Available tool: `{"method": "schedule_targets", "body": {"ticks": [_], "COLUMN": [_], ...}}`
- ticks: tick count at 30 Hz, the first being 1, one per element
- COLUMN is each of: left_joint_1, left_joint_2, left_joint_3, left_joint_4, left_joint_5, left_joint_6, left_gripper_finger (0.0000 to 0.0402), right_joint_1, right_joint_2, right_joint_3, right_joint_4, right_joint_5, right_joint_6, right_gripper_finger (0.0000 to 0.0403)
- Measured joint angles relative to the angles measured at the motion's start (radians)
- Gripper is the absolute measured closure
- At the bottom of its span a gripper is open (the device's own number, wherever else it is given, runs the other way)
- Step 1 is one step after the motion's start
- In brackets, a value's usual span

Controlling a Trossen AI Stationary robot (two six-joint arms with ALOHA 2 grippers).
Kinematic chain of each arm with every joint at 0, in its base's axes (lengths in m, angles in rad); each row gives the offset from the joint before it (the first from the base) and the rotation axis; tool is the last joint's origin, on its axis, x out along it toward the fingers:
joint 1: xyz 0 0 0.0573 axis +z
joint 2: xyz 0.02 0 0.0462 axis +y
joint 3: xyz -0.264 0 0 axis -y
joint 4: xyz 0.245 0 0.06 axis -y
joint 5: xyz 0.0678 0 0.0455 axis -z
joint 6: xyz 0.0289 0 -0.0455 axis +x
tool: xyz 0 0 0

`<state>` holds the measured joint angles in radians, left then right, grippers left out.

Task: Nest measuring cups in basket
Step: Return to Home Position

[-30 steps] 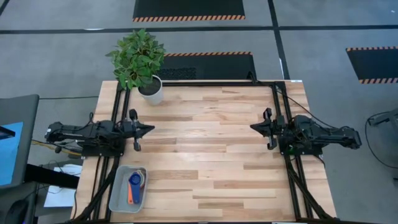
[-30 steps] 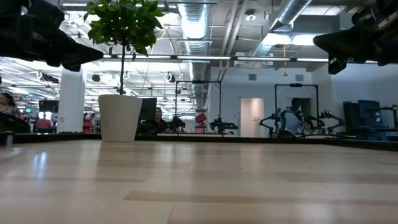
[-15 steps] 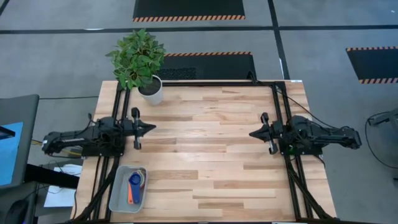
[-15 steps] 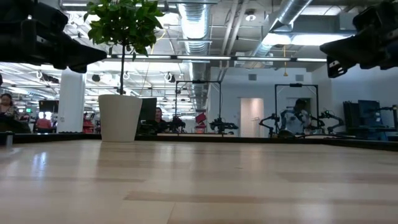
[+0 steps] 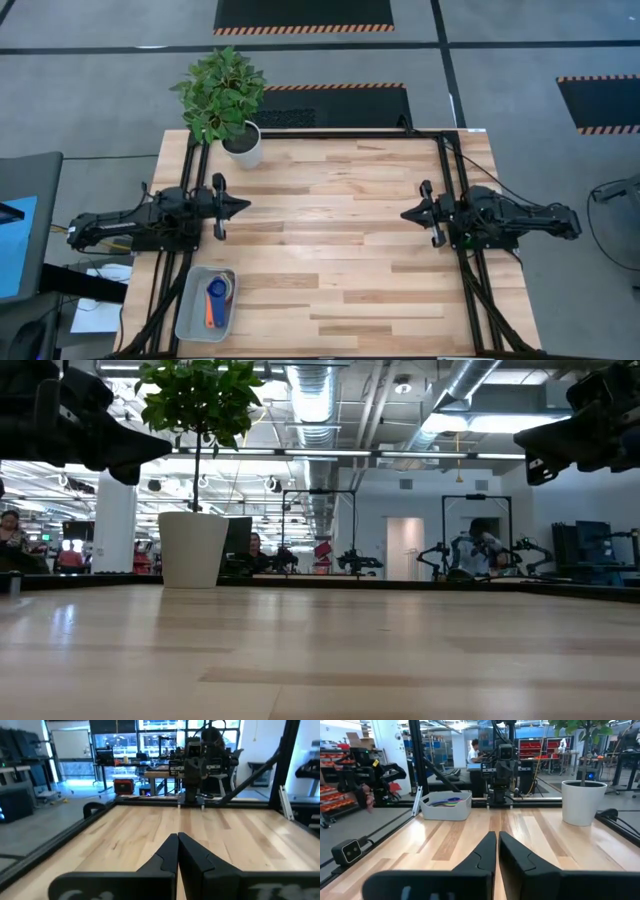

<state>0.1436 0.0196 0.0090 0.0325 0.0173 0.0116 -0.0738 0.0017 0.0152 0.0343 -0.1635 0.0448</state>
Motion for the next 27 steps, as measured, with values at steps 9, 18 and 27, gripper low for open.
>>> {"method": "schedule_targets", "body": {"ticks": [9, 18, 27], "left_joint_1": [0.0, 0.0, 0.0], "left_joint_2": [0.0, 0.0, 0.0], "left_joint_3": [-0.001, -0.002, -0.002], "left_joint_4": [-0.001, -0.001, -0.001], "left_joint_5": [-0.029, -0.031, -0.031], "left_joint_6": [-0.119, -0.108, -0.109], "left_gripper_finger": [0.0401, 0.0401, 0.0401], "right_joint_1": [0.0, 0.0, 0.0], "right_joint_2": [0.0, 0.0, 0.0], "right_joint_3": [-0.001, -0.002, -0.002], "right_joint_4": [0.002, 0.003, 0.003], "right_joint_5": [0.003, 0.003, 0.003], "right_joint_6": [0.0, 0.0, 0.0], "right_gripper_finger": [0.0352, 0.0351, 0.0351]}}
